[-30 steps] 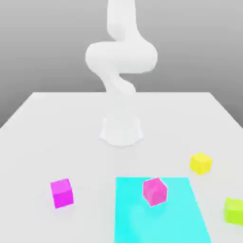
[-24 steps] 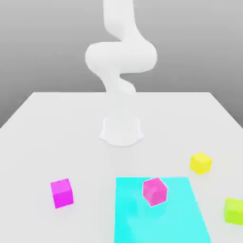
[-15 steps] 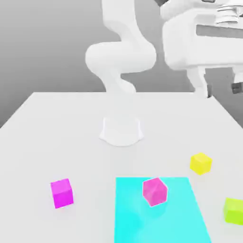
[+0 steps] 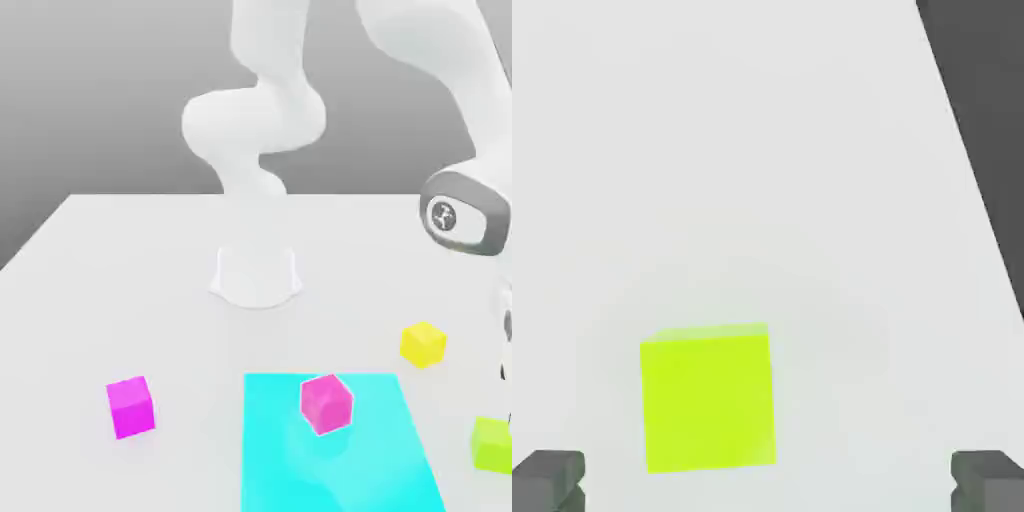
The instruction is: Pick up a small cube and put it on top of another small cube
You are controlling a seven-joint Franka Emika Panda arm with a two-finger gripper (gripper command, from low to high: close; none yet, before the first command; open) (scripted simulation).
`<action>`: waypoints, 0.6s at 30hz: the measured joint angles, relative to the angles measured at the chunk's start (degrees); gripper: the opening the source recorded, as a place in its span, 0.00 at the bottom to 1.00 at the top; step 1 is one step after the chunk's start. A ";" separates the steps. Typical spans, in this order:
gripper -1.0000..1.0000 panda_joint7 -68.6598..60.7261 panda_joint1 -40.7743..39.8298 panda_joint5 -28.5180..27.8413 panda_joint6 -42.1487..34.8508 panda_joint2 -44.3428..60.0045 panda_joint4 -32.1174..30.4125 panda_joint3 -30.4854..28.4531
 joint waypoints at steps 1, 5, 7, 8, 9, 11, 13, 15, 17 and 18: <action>0.50 0.36 0.50 -0.66 1.50 2.07 0.42 -0.52; 0.00 1.03 1.41 -1.66 4.37 5.87 1.24 -1.59; 0.00 1.05 1.40 -1.68 4.33 5.87 1.24 -1.58; 0.00 1.06 1.40 -1.69 4.30 5.87 1.24 -1.57; 0.00 1.22 1.60 -1.91 4.97 6.73 1.43 -1.82; 0.00 0.83 1.18 -1.44 3.47 4.81 0.98 -1.26; 0.00 0.03 0.44 -0.38 0.70 1.22 0.17 -0.29; 0.00 -0.36 -0.49 0.74 -1.88 -2.57 -0.95 -0.16; 0.00 1.70 -2.52 0.81 -2.51 -5.55 -2.94 -3.21; 0.00 3.00 -3.67 0.68 -2.67 -6.96 -4.00 -4.93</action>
